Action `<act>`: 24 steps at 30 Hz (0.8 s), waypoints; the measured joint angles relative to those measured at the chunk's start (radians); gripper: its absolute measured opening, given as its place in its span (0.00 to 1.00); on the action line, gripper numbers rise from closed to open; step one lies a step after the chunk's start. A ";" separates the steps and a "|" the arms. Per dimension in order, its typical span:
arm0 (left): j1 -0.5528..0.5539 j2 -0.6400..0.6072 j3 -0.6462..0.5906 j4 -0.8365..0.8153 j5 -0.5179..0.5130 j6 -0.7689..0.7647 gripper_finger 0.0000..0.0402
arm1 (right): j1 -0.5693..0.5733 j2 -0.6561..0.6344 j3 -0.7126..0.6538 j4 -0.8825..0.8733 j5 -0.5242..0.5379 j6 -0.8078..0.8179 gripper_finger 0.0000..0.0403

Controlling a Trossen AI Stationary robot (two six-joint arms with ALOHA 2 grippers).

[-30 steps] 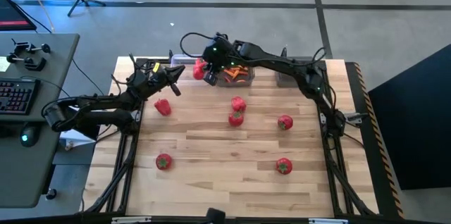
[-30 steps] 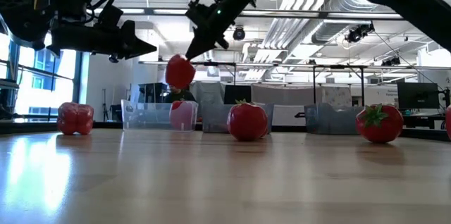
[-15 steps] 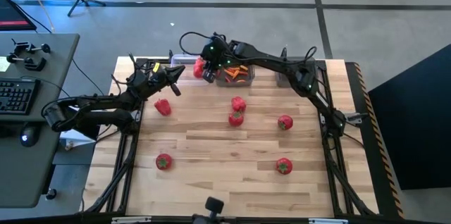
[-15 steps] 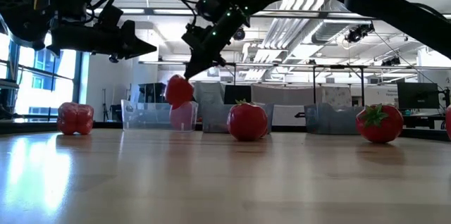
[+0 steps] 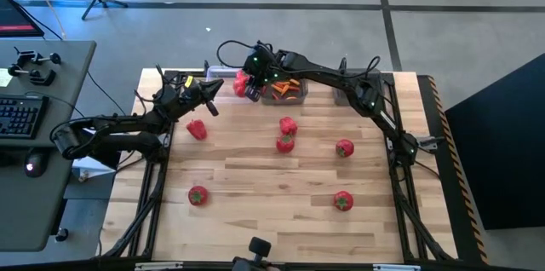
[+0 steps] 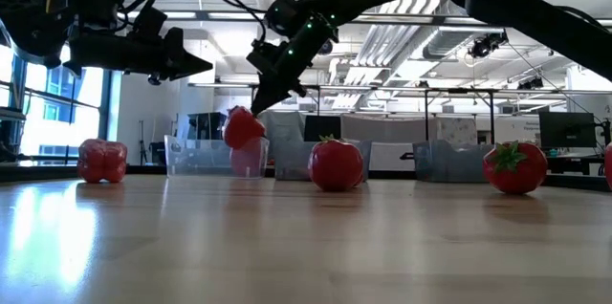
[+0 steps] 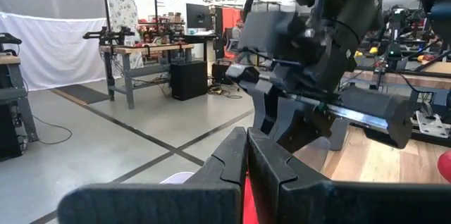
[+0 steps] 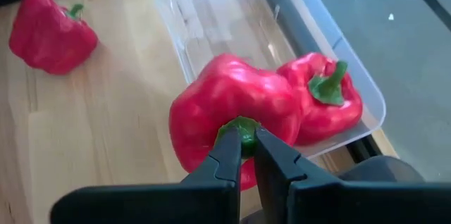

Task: Sort produce into baskets
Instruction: Put the red bell pepper into the transparent bin

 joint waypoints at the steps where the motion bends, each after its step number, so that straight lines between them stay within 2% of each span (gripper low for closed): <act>1: 0.000 0.000 0.000 0.000 0.000 0.000 0.00 | 0.000 0.000 0.000 0.005 0.000 0.000 0.04; 10: 0.000 0.000 0.000 -0.002 0.000 0.000 0.00 | 0.000 -0.001 0.000 0.017 0.003 -0.002 0.06; 20: 0.000 0.000 0.000 -0.027 0.000 0.012 0.00 | 0.000 -0.002 0.000 0.017 0.012 -0.009 0.37; 24: 0.000 0.000 0.000 -0.039 0.000 0.009 0.00 | 0.000 -0.002 0.000 0.017 0.013 -0.052 0.40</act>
